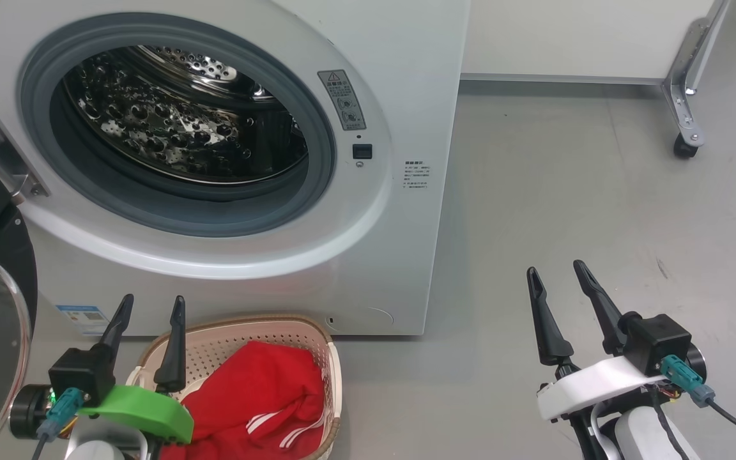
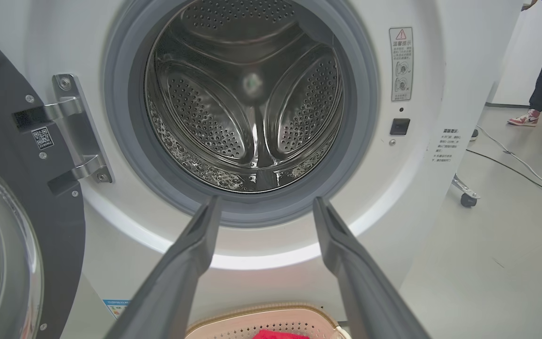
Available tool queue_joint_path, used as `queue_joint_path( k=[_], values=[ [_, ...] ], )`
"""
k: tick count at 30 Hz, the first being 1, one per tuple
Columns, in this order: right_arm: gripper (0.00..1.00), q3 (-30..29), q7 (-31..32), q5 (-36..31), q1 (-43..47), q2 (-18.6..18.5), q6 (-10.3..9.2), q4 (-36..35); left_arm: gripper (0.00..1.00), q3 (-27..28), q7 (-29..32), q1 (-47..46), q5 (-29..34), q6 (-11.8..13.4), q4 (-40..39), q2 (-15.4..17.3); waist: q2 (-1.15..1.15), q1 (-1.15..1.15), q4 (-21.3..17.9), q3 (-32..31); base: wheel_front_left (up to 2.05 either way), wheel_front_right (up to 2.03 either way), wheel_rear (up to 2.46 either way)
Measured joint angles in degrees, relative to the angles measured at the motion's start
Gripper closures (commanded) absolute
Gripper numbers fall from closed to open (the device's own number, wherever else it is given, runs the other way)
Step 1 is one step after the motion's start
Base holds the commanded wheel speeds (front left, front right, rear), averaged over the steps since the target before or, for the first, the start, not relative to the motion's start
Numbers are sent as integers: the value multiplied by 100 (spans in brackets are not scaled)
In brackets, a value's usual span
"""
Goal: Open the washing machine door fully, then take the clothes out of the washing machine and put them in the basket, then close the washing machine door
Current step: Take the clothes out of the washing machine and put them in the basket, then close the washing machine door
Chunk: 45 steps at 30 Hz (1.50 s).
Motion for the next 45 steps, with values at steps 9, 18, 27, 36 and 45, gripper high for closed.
queue_joint_path(
  k=[9, 18, 27, 36, 45],
  values=[
    [0, -11, 0, -1, 9, 2, 0, -48, 0, -8, 0, 90, 0, -20, -160, -31, 0, 0, 10, 81, 0, 0, 0],
    [0, -18, 0, -2, 9, 4, 0, -79, 0, 0, 0, 95, 0, -42, -300, -32, 0, 0, 22, 174, 0, 0, 0],
    [0, -22, 0, -2, 8, 8, 0, -87, 0, 20, 0, 108, 33, -43, -321, -31, 0, 0, 21, 226, 0, 0, 0],
    [0, -22, 0, -2, 7, 15, 0, -94, 0, 13, 0, 109, 55, -59, -345, -27, 0, 0, 2, 263, 0, 0, 0],
    [0, -33, 0, -2, 0, 22, 0, -90, 0, -11, 0, 109, 79, -89, -357, -27, 0, 0, 2, 276, -4, 4, 0]
  ],
)
